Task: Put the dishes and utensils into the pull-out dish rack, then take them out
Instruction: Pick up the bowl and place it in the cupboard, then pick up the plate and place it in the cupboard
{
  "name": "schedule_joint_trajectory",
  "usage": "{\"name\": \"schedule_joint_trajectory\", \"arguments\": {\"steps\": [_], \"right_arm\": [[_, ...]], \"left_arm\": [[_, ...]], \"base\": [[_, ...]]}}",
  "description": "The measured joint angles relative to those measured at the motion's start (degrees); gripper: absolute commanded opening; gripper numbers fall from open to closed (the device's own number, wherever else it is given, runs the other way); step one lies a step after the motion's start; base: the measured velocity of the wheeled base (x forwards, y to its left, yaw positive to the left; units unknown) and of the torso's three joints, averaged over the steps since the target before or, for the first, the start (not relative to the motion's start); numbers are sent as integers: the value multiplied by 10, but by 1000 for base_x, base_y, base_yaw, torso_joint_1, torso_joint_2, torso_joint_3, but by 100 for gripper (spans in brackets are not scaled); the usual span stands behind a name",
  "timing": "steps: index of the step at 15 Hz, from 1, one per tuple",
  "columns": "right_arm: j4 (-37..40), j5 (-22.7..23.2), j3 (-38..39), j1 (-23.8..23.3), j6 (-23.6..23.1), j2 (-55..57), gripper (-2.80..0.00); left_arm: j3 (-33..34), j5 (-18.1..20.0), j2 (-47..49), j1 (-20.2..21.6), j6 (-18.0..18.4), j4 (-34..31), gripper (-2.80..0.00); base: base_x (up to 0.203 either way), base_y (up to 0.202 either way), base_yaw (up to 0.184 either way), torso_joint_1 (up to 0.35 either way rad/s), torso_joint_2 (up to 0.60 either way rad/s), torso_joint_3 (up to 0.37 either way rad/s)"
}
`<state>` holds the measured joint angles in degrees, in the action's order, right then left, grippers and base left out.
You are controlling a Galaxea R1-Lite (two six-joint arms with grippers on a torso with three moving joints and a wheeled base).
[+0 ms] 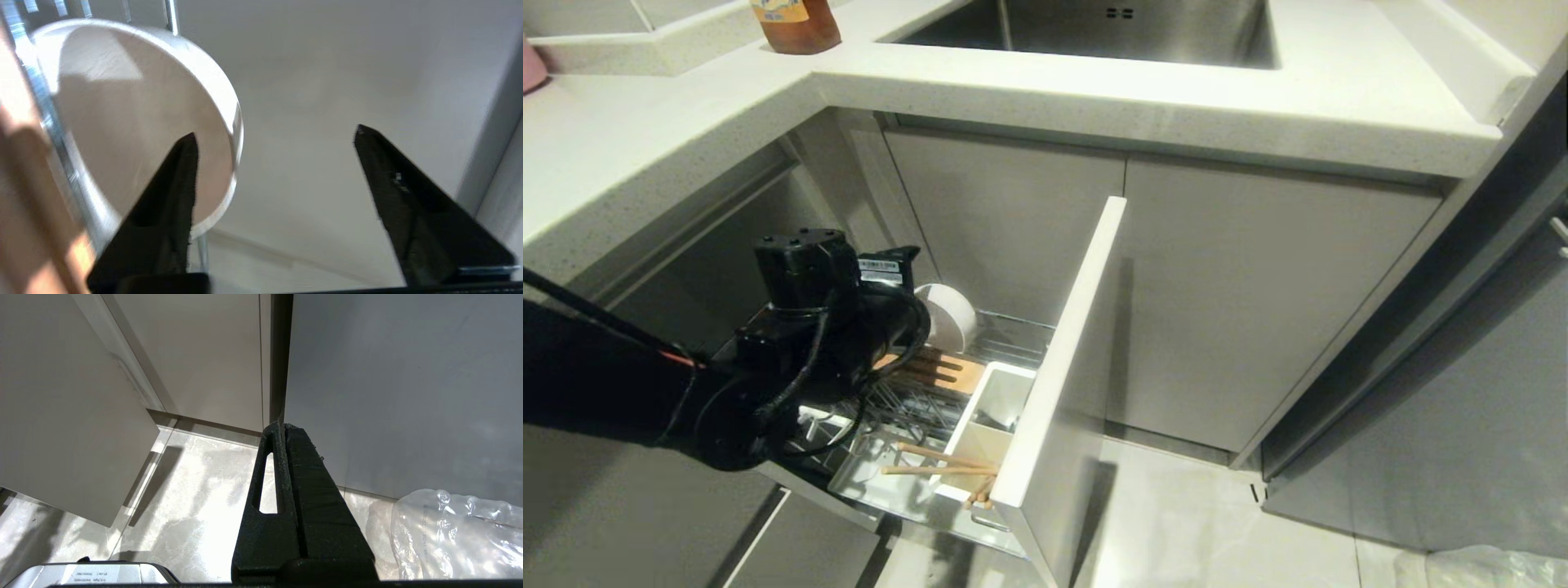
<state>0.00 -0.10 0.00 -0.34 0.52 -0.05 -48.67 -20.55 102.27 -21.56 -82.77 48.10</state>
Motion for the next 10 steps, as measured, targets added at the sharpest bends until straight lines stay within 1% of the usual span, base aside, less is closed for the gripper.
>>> {"name": "schedule_joint_trajectory", "arguments": {"steps": [3, 4, 5, 7, 8, 10], "right_arm": [[0, 0, 0, 0, 0, 0, -280], [0, 0, 0, 0, 0, 0, -280], [0, 0, 0, 0, 0, 0, -280], [0, 0, 0, 0, 0, 0, -280], [0, 0, 0, 0, 0, 0, -280], [0, 0, 0, 0, 0, 0, -280]], "left_arm": [[9, 2, -76, -6, 5, -85, 0], [12, 3, -102, -10, 11, -118, -62], [14, 2, -126, -15, 18, -154, -280], [16, 0, -173, -25, 36, -225, -280], [16, 0, -195, -30, 52, -252, -280], [14, -3, -233, -49, 99, -295, -280]], "base": [[0, 0, 0, 0, 0, 0], [0, 0, 0, 0, 0, 0], [0, 0, 0, 0, 0, 0], [0, 0, 0, 0, 0, 0], [0, 0, 0, 0, 0, 0], [0, 0, 0, 0, 0, 0]]}}
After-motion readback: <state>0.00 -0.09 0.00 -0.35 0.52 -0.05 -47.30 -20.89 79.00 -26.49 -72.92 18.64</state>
